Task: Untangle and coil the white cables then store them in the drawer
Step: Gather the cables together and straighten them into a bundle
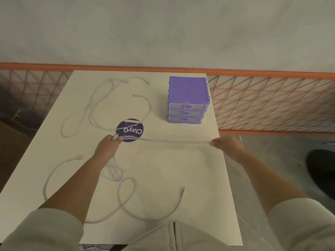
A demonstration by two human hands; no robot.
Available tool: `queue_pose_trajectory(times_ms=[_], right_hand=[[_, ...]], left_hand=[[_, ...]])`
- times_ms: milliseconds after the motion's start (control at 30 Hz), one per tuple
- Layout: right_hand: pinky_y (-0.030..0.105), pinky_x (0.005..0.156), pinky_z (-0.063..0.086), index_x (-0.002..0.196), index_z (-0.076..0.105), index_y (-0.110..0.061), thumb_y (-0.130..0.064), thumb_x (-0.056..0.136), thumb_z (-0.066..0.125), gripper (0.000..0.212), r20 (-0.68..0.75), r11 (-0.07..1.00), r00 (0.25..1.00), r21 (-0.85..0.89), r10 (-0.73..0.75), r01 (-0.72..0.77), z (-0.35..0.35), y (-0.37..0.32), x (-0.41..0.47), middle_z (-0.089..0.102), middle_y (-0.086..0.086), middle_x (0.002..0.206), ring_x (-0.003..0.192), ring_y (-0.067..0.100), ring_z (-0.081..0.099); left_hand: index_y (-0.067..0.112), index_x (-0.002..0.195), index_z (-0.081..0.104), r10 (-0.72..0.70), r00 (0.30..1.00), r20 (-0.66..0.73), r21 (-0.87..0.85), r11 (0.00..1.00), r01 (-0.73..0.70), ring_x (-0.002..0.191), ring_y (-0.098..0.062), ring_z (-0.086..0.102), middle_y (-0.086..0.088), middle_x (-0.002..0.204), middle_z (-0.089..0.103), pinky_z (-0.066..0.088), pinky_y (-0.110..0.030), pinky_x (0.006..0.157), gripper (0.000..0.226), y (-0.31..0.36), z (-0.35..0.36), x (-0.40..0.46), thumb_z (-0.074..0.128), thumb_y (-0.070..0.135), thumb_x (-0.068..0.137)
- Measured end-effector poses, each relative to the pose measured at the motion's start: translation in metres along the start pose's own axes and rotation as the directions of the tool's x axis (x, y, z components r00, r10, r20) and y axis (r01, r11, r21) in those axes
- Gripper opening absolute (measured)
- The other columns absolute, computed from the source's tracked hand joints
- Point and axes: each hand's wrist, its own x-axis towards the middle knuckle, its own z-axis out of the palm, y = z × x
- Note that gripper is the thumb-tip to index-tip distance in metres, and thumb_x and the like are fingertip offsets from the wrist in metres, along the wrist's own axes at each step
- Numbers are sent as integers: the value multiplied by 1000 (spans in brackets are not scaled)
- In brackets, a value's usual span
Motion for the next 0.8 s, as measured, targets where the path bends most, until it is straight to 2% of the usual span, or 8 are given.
queue_pose_trajectory(times_ms=[167, 333, 367, 433, 500, 633, 700, 800], right_hand=[[32, 80, 40, 109, 72, -28, -39, 98, 52, 25, -98, 994, 995, -112, 6, -17, 21, 12, 5, 52, 1, 105, 110, 24, 46], [30, 53, 45, 119, 69, -28, -37, 102, 42, 33, -145, 959, 988, -267, 56, -94, 30, 3, 2, 53, 1, 121, 124, 25, 36], [30, 53, 49, 120, 68, -26, -35, 102, 40, 34, -141, 948, 988, -302, 59, -100, 32, -2, 3, 53, 1, 126, 127, 26, 35], [36, 77, 55, 126, 64, -24, -31, 102, 38, 37, -148, 940, 989, -331, 30, -78, 38, -18, 4, 53, 2, 134, 130, 26, 34], [34, 98, 43, 134, 58, -23, -29, 101, 42, 37, -163, 964, 985, -264, -59, 14, 50, -46, 3, 53, 4, 137, 129, 25, 36], [28, 105, 30, 137, 55, -18, -27, 102, 46, 37, -101, 950, 945, -63, -311, 306, 74, -120, -5, 54, 6, 135, 130, 24, 40], [22, 100, 31, 139, 52, -19, -31, 102, 45, 39, -15, 921, 921, 28, -389, 389, 83, -153, -12, 56, 4, 133, 125, 20, 47], [11, 73, 42, 130, 58, -21, -31, 103, 45, 32, 118, 890, 913, 302, -390, 341, 88, -178, -22, 64, -1, 106, 87, 13, 59]], left_hand=[[2, 100, 57, 35, 999, 18, -33, 999, -35, 82, -25, 52, -6, 83, 55, 36, -34, 74, 33, 3, 1, -3, 54, 35, 95], [13, 90, 56, 127, 991, 44, -55, 991, -124, 81, -24, 53, 0, 79, 57, 37, -35, 75, 21, 12, -1, -9, 55, 33, 95], [16, 85, 53, 146, 988, 56, -54, 988, -143, 80, -23, 52, 1, 78, 56, 36, -34, 75, 20, 15, -1, -11, 55, 33, 95], [15, 83, 52, 181, 979, 97, -48, 983, -177, 80, -23, 51, -1, 79, 56, 35, -34, 74, 25, 23, -1, -16, 58, 37, 93], [5, 90, 53, 211, 968, 137, -54, 977, -206, 82, -23, 52, -8, 85, 58, 36, -34, 75, 45, 31, -1, -22, 57, 50, 82], [3, 84, 46, 241, 946, 215, -31, 970, -240, 74, -19, 47, -6, 80, 51, 33, -33, 69, 67, 49, 2, -31, 49, 68, 64], [9, 76, 39, 267, 926, 266, -15, 962, -274, 66, -15, 39, 0, 72, 42, 28, -29, 63, 50, 58, 7, -35, 56, 56, 80], [13, 75, 35, 323, 900, 293, -17, 943, -333, 61, -11, 33, 4, 68, 33, 27, -20, 55, 35, 69, 9, -38, 56, 29, 97]])
